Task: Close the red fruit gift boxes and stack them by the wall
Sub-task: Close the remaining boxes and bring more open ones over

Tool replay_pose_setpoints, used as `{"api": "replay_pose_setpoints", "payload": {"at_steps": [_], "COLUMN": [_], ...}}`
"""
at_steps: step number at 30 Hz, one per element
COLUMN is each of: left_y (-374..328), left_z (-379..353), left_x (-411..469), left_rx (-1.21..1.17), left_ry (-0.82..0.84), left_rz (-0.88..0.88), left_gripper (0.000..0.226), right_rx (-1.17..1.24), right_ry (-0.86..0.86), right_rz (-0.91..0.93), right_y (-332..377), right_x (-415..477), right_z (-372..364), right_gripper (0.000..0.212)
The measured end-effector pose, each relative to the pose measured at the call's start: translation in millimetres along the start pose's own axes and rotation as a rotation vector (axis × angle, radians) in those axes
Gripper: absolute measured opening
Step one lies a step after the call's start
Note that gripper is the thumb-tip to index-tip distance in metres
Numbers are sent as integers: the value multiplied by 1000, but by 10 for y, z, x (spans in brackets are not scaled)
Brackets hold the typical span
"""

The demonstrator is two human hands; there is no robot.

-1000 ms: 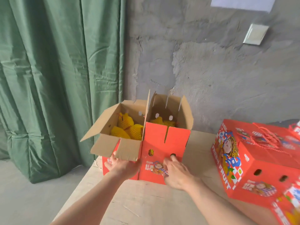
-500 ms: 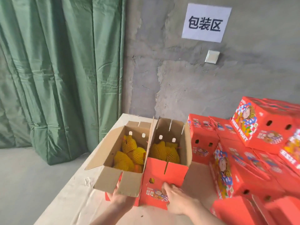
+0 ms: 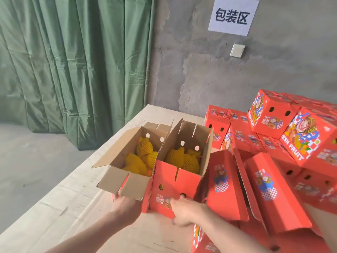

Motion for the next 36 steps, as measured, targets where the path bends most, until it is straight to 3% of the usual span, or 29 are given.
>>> {"api": "replay_pose_setpoints", "payload": {"at_steps": [1, 3, 5, 7, 8, 10, 12, 14, 17, 19, 25, 27, 28, 29, 30, 33, 35, 36], "left_y": [-58, -134, -299, -454, -503, -493, -414, -361, -377, -412, -446, -516, -465, -438, -460, -657, -1067, -1290], "left_z": [33, 372, 742, 1230, 1387, 1542, 1404, 1080, 486, 299, 328, 388, 385, 533, 743, 1417, 1648, 1680], "left_x": [-130, -391, -551, -642, -596, -283, 170, 495, 577, 534, 371, 258, 259, 389, 549, 834, 759, 693], "left_rx": [96, 2, -138, -292, -343, -396, -395, -339, -46, 137, -17, -144, -200, -357, -448, -558, -593, -587], "left_ry": [32, -44, -83, -302, -362, -423, -310, -103, 199, 241, 270, 378, 459, 410, 279, -127, -190, -170], "left_rz": [-92, -233, -401, -533, -526, -392, -188, -74, -109, -194, -269, -315, -235, -91, -72, -55, -165, -224], "left_gripper": [27, 32, 45, 43, 40, 33, 26, 29, 35, 38, 25, 20, 18, 16, 15, 14, 16, 15], "right_rx": [4, 72, 160, 196, 144, 47, 110, 159, 196, 184, 228, 244, 272, 313, 370, 574, 617, 614], "right_ry": [-37, -224, -550, -850, -862, -635, -547, -660, -713, -713, -632, -530, -496, -501, -560, -998, -1230, -1260], "right_rz": [19, 43, 21, 34, 18, -9, 1, 2, 22, 52, 98, 155, 184, 201, 198, 54, -147, -237], "right_y": [69, 141, 74, -12, -39, -72, -82, -129, -153, -124, 37, 174, 232, 248, 195, -460, -1082, -1354], "right_x": [-106, -332, -543, -662, -634, -376, -205, -172, -189, -196, -414, -553, -623, -698, -774, -1064, -1307, -1385], "right_z": [81, 438, 984, 1411, 1481, 1300, 1137, 1183, 1195, 1194, 1146, 1039, 1020, 1074, 1207, 1763, 1849, 1781], "right_gripper": [36, 22, 39, 31, 38, 50, 28, 30, 41, 42, 44, 39, 32, 27, 27, 29, 22, 18]}}
Point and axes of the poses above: each hand's wrist, its own x-axis towards the middle knuckle, its own z-axis out of the back of the hand, y = z × x, the point moved 10 cm from there along x, towards the middle knuckle, and after that the axes turned 9 degrees about -y, right-handed, at the moved point
